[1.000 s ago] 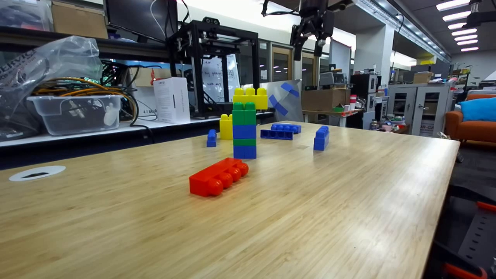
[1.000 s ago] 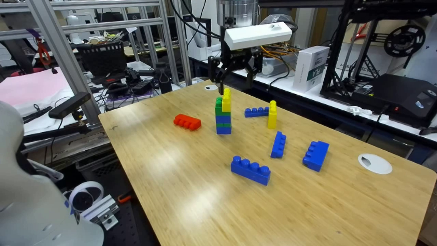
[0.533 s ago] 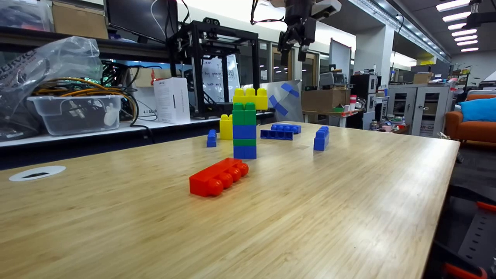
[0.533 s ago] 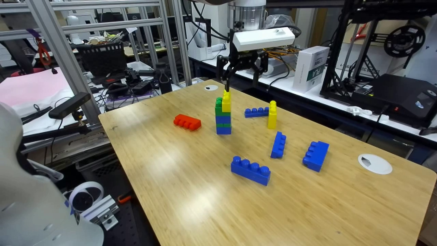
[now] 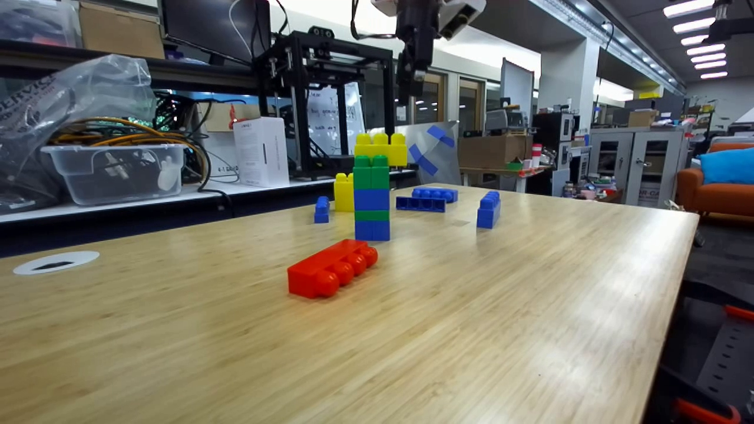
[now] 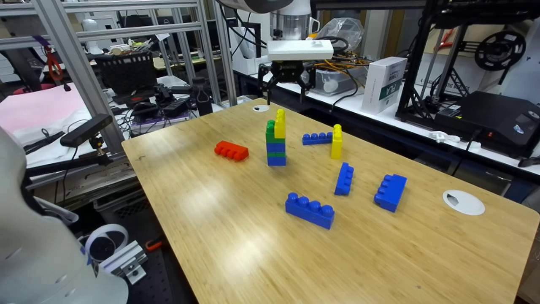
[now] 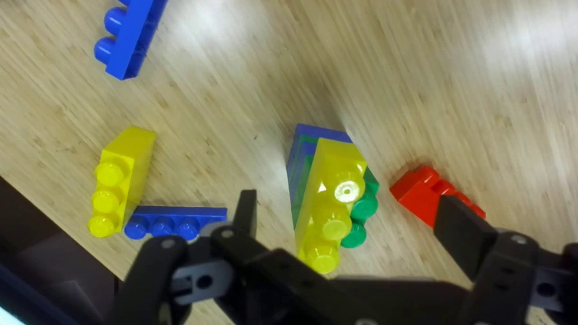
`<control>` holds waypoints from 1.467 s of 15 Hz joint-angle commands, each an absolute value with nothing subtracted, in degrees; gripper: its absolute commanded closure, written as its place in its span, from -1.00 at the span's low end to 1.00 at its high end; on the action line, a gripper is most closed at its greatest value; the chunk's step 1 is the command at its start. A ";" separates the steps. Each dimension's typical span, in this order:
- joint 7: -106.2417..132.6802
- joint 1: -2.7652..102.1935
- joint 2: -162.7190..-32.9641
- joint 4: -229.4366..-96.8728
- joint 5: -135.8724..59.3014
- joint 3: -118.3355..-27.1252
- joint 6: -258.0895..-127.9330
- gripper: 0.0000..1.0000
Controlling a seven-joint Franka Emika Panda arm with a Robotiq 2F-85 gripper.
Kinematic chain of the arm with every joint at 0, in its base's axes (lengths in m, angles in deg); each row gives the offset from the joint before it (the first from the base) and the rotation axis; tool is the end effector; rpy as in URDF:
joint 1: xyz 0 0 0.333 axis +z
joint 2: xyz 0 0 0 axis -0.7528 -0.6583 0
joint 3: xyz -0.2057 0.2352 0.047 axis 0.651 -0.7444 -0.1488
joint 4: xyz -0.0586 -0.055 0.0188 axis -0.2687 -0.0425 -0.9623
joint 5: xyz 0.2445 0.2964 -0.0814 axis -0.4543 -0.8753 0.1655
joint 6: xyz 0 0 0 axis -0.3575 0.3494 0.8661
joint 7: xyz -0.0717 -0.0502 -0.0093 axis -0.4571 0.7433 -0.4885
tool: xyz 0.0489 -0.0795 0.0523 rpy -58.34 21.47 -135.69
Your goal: Move the stack of blocks to the right and stack two blue blocks on it
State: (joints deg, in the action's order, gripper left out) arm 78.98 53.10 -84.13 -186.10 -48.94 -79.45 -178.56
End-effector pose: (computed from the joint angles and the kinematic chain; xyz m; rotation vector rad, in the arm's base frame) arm 0.5616 0.0755 0.4331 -2.5791 -1.6246 -0.1310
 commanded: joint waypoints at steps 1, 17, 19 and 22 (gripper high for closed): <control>73.16 53.57 -86.03 -184.74 -48.67 -80.97 -177.74 -1.00; 65.78 54.03 -97.19 -179.08 -47.43 -84.73 -178.33 -1.00; 65.92 53.95 -97.91 -178.57 -47.17 -84.93 -178.10 -1.00; 66.19 53.83 -98.19 -178.19 -46.45 -84.98 -178.07 -0.32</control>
State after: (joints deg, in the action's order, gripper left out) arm 67.02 54.30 -97.43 -179.51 -48.01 -84.45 -178.75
